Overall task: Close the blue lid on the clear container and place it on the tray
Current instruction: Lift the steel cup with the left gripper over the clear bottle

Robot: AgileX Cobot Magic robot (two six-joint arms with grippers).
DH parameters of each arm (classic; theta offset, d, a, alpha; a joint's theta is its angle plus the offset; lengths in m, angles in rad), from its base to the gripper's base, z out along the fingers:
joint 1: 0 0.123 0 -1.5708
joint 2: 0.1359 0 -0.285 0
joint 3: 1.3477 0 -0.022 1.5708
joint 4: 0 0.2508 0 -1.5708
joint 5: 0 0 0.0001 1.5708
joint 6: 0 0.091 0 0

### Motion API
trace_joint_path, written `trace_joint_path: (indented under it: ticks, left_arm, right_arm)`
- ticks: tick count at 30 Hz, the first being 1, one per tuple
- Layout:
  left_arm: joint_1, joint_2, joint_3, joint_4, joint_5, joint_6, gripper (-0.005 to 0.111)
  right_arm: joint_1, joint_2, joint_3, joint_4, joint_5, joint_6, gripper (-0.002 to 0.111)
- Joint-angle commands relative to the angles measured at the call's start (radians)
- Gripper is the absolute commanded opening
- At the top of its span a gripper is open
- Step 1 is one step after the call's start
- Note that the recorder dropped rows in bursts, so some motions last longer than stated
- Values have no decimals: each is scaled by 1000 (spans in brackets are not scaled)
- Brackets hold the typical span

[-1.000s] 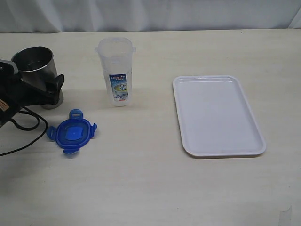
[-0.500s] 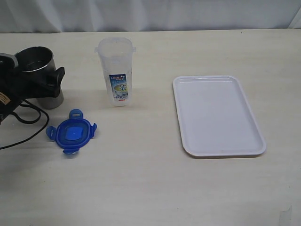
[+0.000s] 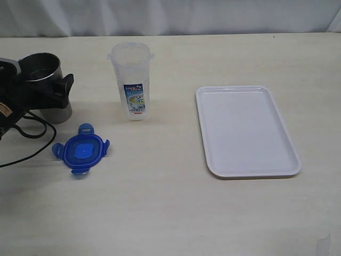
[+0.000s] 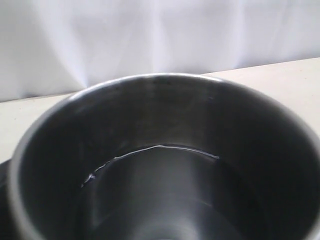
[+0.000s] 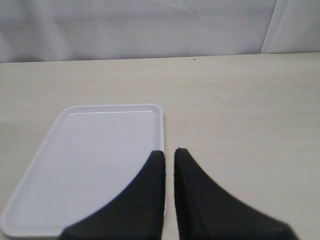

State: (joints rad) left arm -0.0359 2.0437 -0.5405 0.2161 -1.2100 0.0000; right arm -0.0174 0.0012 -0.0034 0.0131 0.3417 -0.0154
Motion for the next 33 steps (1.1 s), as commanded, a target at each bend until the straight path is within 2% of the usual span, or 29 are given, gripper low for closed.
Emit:
trace_joint_path:
  ticks: [1, 14, 16, 19, 21, 25, 29, 30, 33]
  left_arm:
    - [0, 4, -2, 11, -11, -7, 105]
    - [0, 4, -2, 9, -11, 0, 103]
    - [0, 4, -2, 9, -11, 0, 92]
    - [0, 4, -2, 11, -11, -7, 61]
    - [0, 4, -2, 9, -11, -9, 50]
    - [0, 4, -2, 16, -11, -9, 37]
    - [0, 4, -2, 52, -11, -9, 4]
    - [0, 4, -2, 62, -11, 0, 0]
    - [0, 4, -11, 60, -11, -8, 0]
  right_arm:
    - [-5, -1, 3, 5, 1, 0, 7]
    - [-5, -1, 3, 5, 1, 0, 7]
    - [-5, -1, 3, 5, 1, 0, 7]
    - [-5, -1, 3, 5, 1, 0, 7]
    - [-5, -1, 3, 5, 1, 0, 7]
    - [-5, -1, 3, 5, 1, 0, 7]
    - [-5, -1, 3, 5, 1, 0, 7]
    - [-5, -1, 3, 5, 1, 0, 7]
    - [-5, -1, 3, 5, 1, 0, 7]
